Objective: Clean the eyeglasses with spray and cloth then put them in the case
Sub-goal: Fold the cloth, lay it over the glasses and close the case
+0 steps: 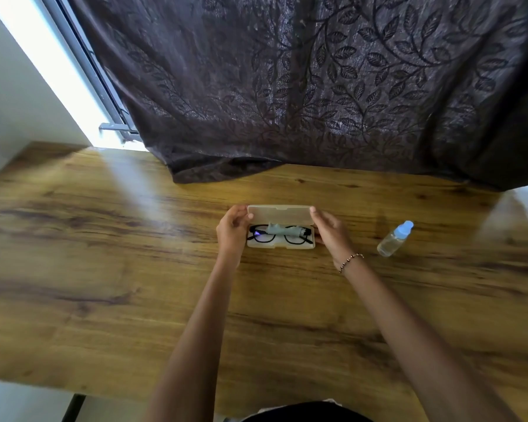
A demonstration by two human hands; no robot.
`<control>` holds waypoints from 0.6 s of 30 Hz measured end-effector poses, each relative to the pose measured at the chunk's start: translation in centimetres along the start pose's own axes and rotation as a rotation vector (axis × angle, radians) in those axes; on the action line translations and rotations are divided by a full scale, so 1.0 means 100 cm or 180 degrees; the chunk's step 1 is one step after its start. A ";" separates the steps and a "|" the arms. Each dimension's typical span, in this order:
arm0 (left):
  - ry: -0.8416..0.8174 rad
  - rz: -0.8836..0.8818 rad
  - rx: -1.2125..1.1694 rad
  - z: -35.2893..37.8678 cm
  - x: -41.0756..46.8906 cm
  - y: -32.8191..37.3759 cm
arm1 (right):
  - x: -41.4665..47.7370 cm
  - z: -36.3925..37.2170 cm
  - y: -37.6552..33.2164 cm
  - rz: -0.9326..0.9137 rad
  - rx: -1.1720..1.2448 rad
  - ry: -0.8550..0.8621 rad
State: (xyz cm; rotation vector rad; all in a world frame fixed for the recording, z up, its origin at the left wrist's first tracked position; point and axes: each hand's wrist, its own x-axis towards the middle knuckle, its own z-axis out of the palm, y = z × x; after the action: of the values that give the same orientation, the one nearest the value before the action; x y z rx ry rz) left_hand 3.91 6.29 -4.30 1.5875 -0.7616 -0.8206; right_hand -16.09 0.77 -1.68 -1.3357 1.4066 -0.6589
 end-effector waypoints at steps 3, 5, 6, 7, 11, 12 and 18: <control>0.0132 0.0033 -0.0036 0.003 -0.003 0.001 | -0.001 -0.003 0.000 0.0040 0.0237 -0.0120; 0.0191 0.0044 -0.0065 0.005 -0.003 0.002 | -0.001 -0.004 -0.002 0.0038 0.0255 -0.0168; 0.0197 0.0039 -0.0083 0.007 -0.003 0.002 | 0.000 -0.004 -0.003 0.0069 0.0265 -0.0205; 0.0203 0.0035 -0.0098 0.007 -0.003 0.001 | 0.000 -0.004 -0.004 0.0138 0.0309 -0.0251; 0.0207 0.0042 -0.0062 0.007 -0.003 -0.001 | 0.002 -0.007 -0.005 0.0310 0.0696 -0.0496; 0.0212 0.0021 -0.0055 0.007 -0.004 -0.001 | 0.002 -0.008 -0.004 0.0312 0.0777 -0.0530; 0.0191 -0.0156 -0.0328 0.005 -0.011 -0.005 | 0.003 -0.008 -0.002 0.0097 0.0733 -0.0626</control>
State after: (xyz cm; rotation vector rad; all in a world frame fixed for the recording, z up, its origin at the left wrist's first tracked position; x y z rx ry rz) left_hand 2.88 6.96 -4.69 1.5368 -0.6298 -0.8308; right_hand -16.70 0.28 -1.31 -1.1614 1.1543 -0.6306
